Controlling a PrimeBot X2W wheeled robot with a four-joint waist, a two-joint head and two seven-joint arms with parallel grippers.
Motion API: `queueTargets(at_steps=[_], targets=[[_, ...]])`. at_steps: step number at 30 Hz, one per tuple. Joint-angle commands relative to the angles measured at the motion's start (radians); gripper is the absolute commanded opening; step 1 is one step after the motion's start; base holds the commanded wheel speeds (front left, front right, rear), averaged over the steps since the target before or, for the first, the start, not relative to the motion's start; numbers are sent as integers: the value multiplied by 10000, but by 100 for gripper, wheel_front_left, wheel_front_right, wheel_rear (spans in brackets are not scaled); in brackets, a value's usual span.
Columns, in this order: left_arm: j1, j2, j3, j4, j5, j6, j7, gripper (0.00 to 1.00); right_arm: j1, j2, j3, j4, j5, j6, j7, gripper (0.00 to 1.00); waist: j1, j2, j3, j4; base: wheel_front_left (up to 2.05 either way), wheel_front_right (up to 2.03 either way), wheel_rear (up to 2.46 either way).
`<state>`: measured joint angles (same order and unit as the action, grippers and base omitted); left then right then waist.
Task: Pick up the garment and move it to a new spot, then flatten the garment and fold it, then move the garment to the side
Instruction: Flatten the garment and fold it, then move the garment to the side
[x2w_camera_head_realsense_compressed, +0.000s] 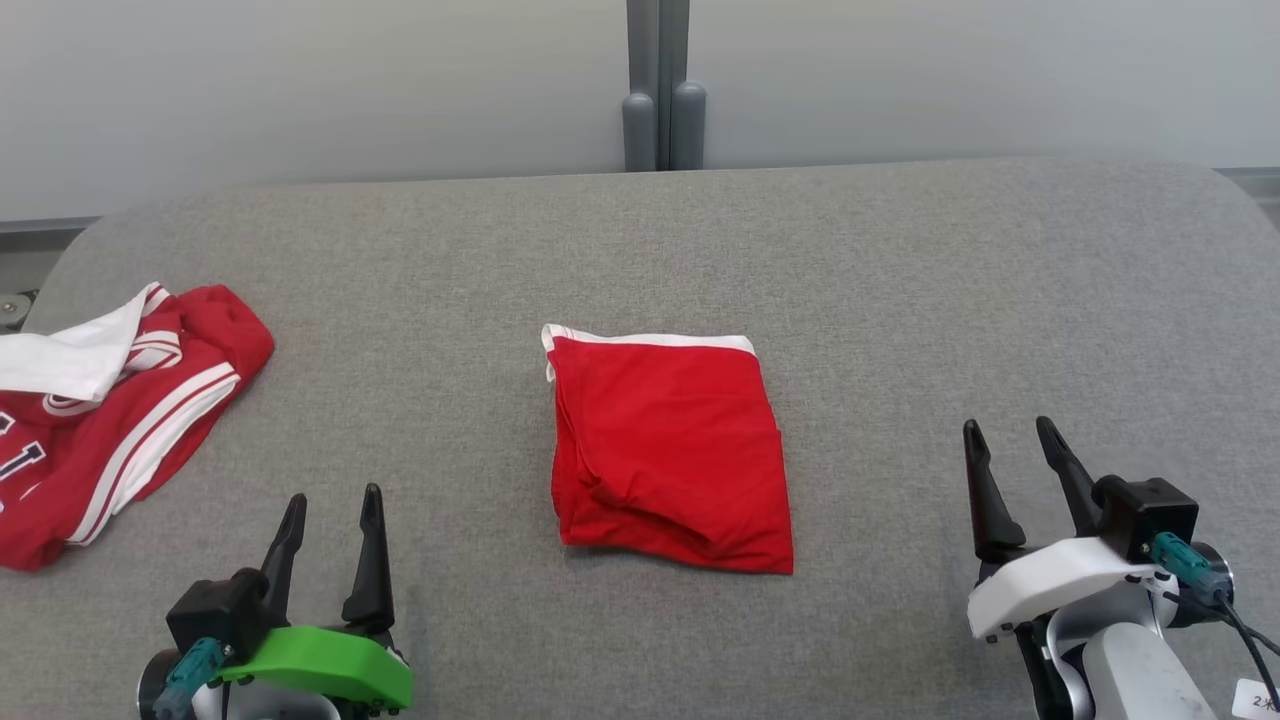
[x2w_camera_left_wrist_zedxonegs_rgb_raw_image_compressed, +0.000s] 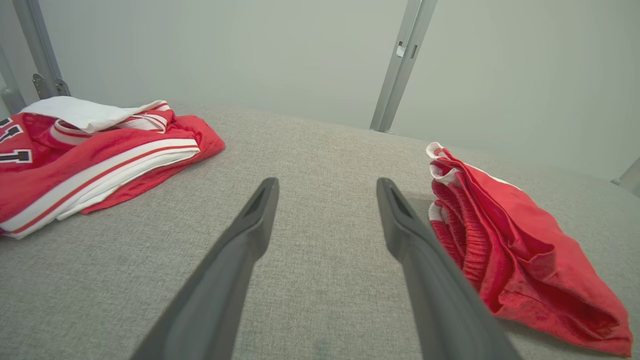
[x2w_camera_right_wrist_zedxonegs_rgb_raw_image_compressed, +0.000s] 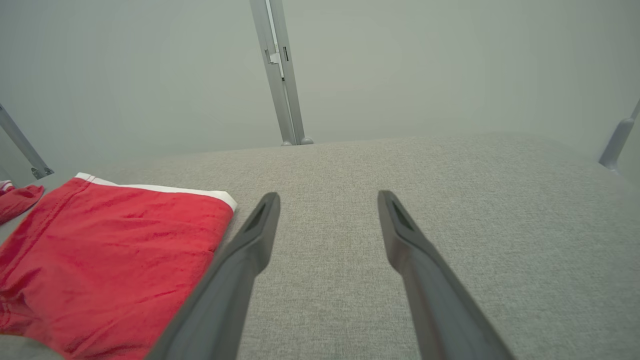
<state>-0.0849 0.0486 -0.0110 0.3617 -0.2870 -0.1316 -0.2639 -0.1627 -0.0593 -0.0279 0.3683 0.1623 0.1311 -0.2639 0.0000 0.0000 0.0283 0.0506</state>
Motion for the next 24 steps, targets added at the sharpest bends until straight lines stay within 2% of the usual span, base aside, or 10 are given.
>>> queueTargets(at_steps=[1,14,19,24], targets=[[172,37,40,-55,90,26,-2,100,136,-2,-37,-67,-98,-8,-5,100,0,0,-105,-89,0,0,0],[444,37,24,-235,226,26,-4,100,311,69,25,-86,-90,-8,-5,100,0,0,-135,-9,0,0,0],[298,36,-237,-268,65,26,-2,100,129,79,291,62,29,-8,-5,100,0,0,151,251,0,0,0],[-89,36,-853,-315,-129,26,-4,100,-453,63,797,669,102,-8,-5,100,0,0,763,805,0,0,0]])
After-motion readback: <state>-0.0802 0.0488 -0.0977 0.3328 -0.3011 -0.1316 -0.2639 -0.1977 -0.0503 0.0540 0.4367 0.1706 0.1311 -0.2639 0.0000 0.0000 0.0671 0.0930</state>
